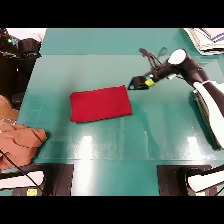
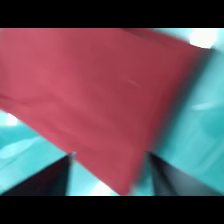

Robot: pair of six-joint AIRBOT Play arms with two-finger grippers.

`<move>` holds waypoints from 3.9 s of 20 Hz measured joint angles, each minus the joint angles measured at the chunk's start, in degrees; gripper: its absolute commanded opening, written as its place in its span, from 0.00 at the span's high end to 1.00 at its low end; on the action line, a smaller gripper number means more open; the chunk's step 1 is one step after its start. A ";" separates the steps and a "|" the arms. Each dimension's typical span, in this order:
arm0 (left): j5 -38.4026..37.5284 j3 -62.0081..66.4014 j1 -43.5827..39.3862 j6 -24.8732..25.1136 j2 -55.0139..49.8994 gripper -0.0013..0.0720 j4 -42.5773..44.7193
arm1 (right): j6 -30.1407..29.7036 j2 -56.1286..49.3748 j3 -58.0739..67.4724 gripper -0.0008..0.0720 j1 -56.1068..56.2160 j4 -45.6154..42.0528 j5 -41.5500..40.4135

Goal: Fold the shirts.

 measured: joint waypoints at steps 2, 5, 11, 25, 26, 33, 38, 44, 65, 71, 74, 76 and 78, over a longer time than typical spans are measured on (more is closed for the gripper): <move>0.04 0.00 0.04 0.00 0.00 0.95 -0.68 | 0.79 0.24 -5.18 0.12 -2.62 0.46 -0.98; 0.61 0.00 0.04 0.00 0.00 0.95 -1.18 | 1.01 -0.94 -10.40 0.12 -4.07 4.63 -3.21; 0.79 0.00 0.07 0.00 0.00 0.95 -1.66 | 0.55 -8.26 -8.28 0.14 1.11 13.84 -5.35; -1.29 0.00 -4.24 -0.02 0.00 0.95 -3.52 | -0.66 -11.98 6.56 0.96 2.40 16.00 -9.68; -1.27 0.00 -5.99 -0.02 0.00 0.95 -3.72 | -0.66 -9.99 6.67 0.96 -0.44 15.34 -9.33; 4.48 0.00 -18.71 0.00 0.00 0.95 -3.80 | -0.33 4.35 6.99 0.96 -24.68 5.14 -5.46; 9.35 0.00 -24.41 0.00 0.00 0.95 -3.80 | -0.26 8.94 6.99 0.96 -41.77 2.14 -5.09; 10.43 0.00 -26.62 -0.02 0.00 0.95 -3.85 | -0.28 9.68 7.02 0.96 -54.01 3.58 -7.17; 8.98 0.00 -26.97 0.11 0.00 0.95 -3.91 | -2.95 20.37 9.55 0.96 -66.25 -5.53 7.80; 8.02 0.00 -26.97 2.01 0.00 0.95 -3.89 | -2.86 30.29 -6.23 0.34 -74.42 -16.46 10.03; 7.80 0.00 -26.97 2.34 0.00 0.95 -3.91 | -2.86 33.53 -11.91 0.34 -78.47 -19.74 10.08; 7.74 0.00 -26.97 2.43 0.00 0.95 -3.89 | -2.82 34.64 -13.86 0.34 -80.28 -21.00 10.08; 7.74 0.00 -26.97 2.47 0.00 0.95 -3.91 | -2.64 35.21 -14.82 0.34 -80.65 -20.61 10.05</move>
